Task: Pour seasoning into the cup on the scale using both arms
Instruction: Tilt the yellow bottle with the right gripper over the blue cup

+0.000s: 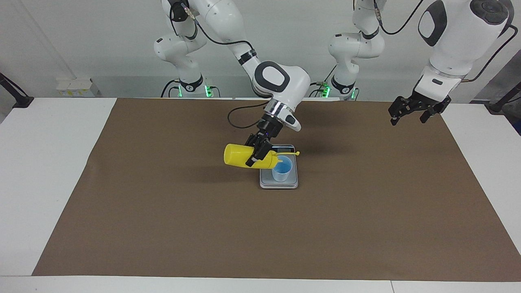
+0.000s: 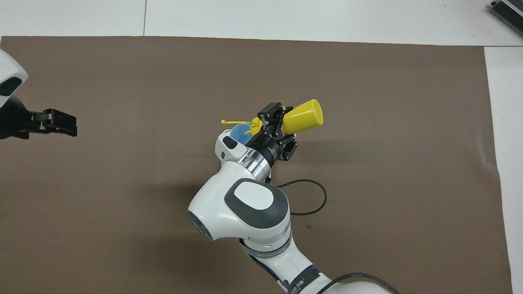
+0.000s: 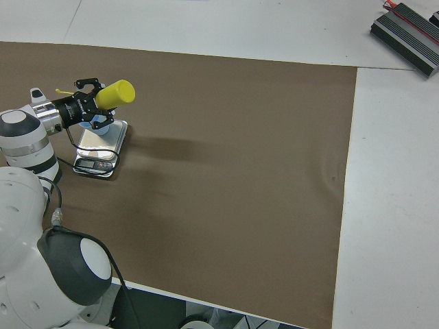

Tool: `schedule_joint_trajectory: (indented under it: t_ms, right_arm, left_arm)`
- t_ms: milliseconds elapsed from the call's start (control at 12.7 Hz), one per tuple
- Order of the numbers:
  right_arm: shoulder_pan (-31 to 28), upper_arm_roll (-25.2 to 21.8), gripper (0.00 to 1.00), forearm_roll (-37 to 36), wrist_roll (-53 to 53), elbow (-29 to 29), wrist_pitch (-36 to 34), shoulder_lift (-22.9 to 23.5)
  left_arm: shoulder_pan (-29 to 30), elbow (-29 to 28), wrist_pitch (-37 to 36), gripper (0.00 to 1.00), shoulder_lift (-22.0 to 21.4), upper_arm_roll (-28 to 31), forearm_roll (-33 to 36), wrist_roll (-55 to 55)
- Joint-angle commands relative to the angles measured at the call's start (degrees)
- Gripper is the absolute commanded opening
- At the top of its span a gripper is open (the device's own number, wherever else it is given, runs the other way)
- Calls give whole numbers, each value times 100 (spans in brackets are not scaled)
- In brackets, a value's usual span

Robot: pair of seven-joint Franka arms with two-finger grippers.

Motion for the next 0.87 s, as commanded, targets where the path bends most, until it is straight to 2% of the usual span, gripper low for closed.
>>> schedule_joint_trajectory:
  t_ms: [0,158,316,474,790]
  right_arm:
    - [-636,62,0,644,-369,-505,768,-694]
    - [-971,62,0,1364,-527,-724,972,-1010]
    - [-1156,53,0,2399,-746,-1014,946,-1388]
    - [-1410,62,0,3008,-975,-1322,1025,-1687]
    - [-2183,62,0,4992,-2484,-1499,1447,-1873]
  left_arm:
    - [-11,-202,87,100,-170,44,-36,27]
    - [-11,-202,87,100,-170,70,-36,10]
    - [-11,-202,87,100,-170,70,-36,10]
    - [-11,-202,87,100,-170,79,-36,10]
    - [-11,-202,87,100,-170,79,-36,10]
